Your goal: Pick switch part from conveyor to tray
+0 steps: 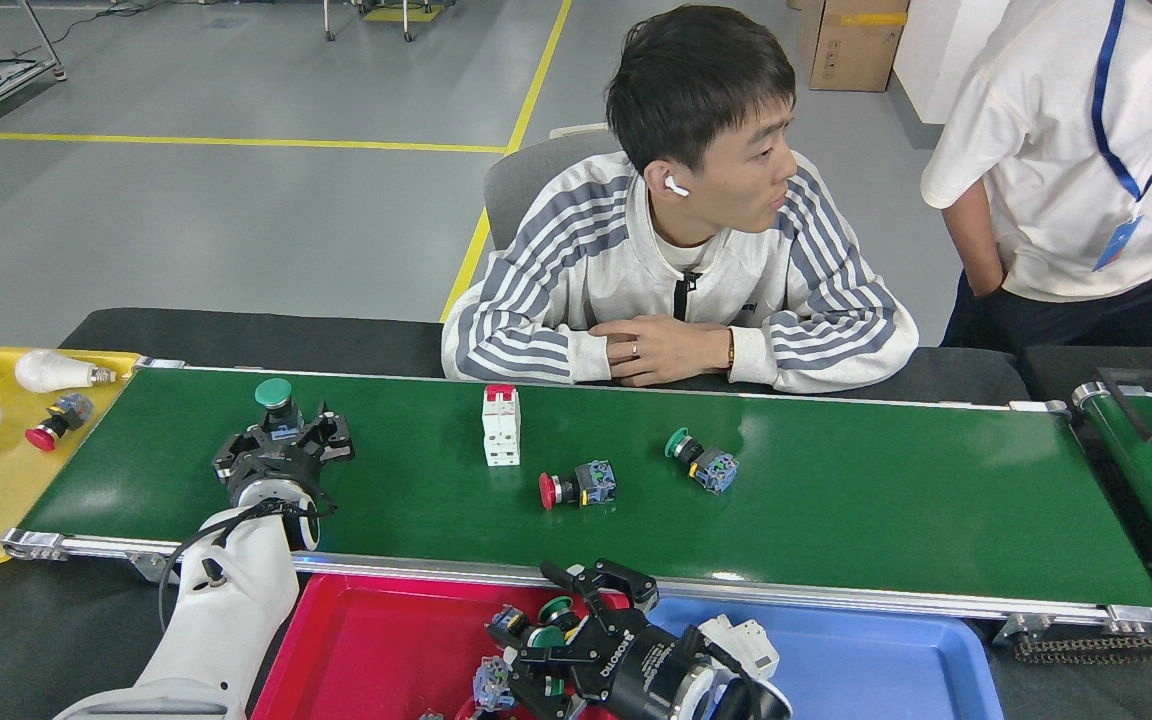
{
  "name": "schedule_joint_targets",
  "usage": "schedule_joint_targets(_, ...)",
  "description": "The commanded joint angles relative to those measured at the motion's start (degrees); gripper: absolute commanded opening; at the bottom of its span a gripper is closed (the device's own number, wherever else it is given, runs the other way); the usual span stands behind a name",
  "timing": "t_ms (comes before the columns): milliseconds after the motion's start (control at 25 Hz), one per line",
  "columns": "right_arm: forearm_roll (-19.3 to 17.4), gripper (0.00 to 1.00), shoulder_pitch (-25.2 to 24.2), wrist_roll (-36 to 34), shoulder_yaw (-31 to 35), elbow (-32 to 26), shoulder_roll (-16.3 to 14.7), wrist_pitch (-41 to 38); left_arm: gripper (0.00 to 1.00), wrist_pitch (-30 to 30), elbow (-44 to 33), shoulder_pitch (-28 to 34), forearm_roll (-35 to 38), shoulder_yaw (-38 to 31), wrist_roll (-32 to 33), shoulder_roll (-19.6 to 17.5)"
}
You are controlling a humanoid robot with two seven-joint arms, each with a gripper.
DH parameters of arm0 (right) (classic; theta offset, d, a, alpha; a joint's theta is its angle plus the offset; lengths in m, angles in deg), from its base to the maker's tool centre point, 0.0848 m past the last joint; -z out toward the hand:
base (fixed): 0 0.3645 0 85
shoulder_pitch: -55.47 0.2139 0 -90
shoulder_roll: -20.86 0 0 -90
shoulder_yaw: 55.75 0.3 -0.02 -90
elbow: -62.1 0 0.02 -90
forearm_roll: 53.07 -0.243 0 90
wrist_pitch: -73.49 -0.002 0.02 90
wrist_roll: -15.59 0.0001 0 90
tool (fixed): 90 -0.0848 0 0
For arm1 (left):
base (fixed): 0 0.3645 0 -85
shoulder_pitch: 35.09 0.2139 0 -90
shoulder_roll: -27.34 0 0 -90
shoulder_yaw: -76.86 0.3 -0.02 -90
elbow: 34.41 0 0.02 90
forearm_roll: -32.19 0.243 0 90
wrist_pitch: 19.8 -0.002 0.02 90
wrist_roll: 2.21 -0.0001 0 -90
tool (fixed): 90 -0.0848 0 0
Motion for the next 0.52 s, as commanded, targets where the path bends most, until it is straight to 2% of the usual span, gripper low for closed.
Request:
schedule_joint_targets(0, -0.2, 1.0, -2.1, -2.2, 8.7, -2.4, 1.7, 0.0, 0.08, 1.9, -0.7, -0.8, -0.3, 0.1, -1.5, -0.6)
schedule_joint_targets(80, -0.2, 1.0, -6.1, -4.7, 18.1, -4.1, 2.4, 0.0, 0.07, 4.5, -1.8, 0.6, -0.6, 0.1, -1.8, -0.7)
schedule_joint_targets(120, -0.2, 1.0, -9.0, -7.2, 24.7, -5.2, 2.4, 0.0, 0.07, 7.6, -5.3, 2.2, -0.5, 0.1, -1.8, -0.6)
schedule_joint_targets(160, -0.2, 1.0, -10.7, -8.7, 28.5, -5.7, 2.4, 0.0, 0.07, 10.4, -9.1, 4.0, -0.5, 0.1, -1.8, -0.6)
schedule_joint_targets(240, -0.6, 1.0, -14.0, -10.9, 35.2, -5.7, 2.1, -0.1, 0.08, 19.2, -23.3, 12.1, -0.4, 0.1, -1.0, -1.5)
schedule_joint_targets(280, -0.7, 1.0, -14.8, -10.9, 37.0, -5.4, 2.0, -0.1, 0.08, 23.5, -31.7, 17.1, -0.3, 0.1, -0.1, -3.4)
schedule_joint_targets(399, -0.8, 1.0, -15.3, -11.0, 38.1, -5.1, 1.7, -0.1, 0.15, 36.1, -54.9, 32.1, -1.3, -0.3, 4.2, -8.7)
schedule_joint_targets(439, -0.9, 1.0, -15.3, -10.9, 38.2, -5.3, 1.6, -0.1, 0.19, 39.8, -62.7, 37.8, -2.5, -0.6, 4.8, -9.0)
schedule_joint_targets(479, -0.9, 1.0, -15.3, -11.0, 38.2, -5.4, 1.6, -0.1, 0.26, 41.1, -67.3, 41.8, -3.3, -1.1, 5.1, -9.0)
